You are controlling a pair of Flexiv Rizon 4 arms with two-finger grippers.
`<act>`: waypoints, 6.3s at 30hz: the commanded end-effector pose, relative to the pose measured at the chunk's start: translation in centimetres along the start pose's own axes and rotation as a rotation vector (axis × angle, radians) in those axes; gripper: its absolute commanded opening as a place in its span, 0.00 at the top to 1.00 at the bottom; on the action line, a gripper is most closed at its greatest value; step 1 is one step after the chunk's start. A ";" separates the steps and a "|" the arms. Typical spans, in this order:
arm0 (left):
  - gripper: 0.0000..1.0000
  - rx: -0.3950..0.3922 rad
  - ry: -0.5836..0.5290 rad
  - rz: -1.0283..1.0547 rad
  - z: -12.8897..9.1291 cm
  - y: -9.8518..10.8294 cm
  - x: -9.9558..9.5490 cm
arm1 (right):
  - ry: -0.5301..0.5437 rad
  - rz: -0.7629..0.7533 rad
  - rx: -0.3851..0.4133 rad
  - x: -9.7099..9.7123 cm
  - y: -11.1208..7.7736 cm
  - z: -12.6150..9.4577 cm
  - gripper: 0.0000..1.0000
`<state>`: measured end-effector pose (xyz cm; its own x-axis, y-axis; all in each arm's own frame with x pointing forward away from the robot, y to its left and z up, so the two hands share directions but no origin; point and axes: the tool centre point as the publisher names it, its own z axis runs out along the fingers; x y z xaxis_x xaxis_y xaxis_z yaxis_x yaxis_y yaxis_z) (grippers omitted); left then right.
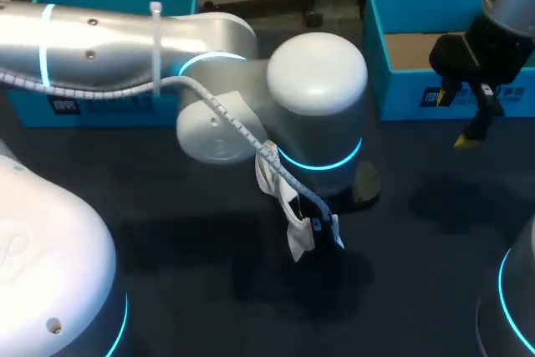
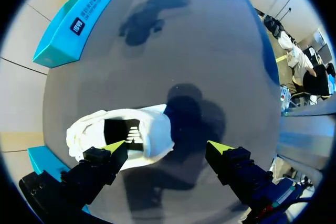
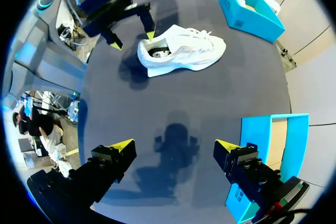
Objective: Take the shoe out of the shoebox, open the shoe tongue, remove and reinsert the insole, then place the shoe into the shoebox
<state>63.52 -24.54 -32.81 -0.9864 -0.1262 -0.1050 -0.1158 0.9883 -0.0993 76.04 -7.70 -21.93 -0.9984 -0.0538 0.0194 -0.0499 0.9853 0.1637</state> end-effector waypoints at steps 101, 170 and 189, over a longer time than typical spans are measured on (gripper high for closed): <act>1.00 -0.058 0.046 0.215 -12.8 2.2 -9.1 | 0.000 0.000 0.001 0.0 0.0 0.1 0.00; 1.00 -0.023 0.076 0.278 -16.2 28.1 -30.4 | 0.000 0.000 0.001 0.0 0.0 0.1 0.00; 1.00 -0.053 0.098 0.345 -15.7 30.7 -35.3 | 0.000 0.000 0.001 0.0 0.0 0.1 0.00</act>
<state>92.81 11.67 -16.75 -0.9748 0.2210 -0.0300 0.2218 0.9748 -0.0250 76.04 -7.71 -21.93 -0.9984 -0.0536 0.0194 -0.0498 0.9853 0.1637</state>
